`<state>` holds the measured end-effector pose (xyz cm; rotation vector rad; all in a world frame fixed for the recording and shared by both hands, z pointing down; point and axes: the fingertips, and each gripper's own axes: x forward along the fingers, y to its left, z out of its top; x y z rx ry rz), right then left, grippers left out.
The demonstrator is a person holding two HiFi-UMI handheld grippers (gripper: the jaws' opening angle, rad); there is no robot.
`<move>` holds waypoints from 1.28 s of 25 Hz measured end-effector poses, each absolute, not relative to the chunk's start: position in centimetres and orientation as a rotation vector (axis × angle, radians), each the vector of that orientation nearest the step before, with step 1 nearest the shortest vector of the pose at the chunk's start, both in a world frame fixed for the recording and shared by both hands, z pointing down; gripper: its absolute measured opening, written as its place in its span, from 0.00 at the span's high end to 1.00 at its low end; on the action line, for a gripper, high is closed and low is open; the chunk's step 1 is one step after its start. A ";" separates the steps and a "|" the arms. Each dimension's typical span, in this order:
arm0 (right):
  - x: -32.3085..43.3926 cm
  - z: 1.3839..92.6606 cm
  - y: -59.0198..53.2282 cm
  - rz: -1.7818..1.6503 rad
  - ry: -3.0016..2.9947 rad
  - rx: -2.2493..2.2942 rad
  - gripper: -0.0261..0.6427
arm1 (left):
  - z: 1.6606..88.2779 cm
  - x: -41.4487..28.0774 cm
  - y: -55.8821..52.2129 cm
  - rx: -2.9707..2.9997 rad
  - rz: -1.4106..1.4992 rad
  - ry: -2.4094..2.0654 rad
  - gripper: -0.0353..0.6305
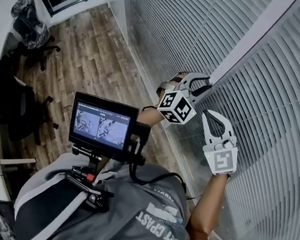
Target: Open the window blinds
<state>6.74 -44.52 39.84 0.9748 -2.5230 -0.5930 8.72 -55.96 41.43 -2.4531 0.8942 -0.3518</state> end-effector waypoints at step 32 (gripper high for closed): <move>6.2 40.2 -45.0 -0.584 -2.495 0.948 0.96 | 41.3 8.3 -56.3 -3.096 0.046 0.916 0.71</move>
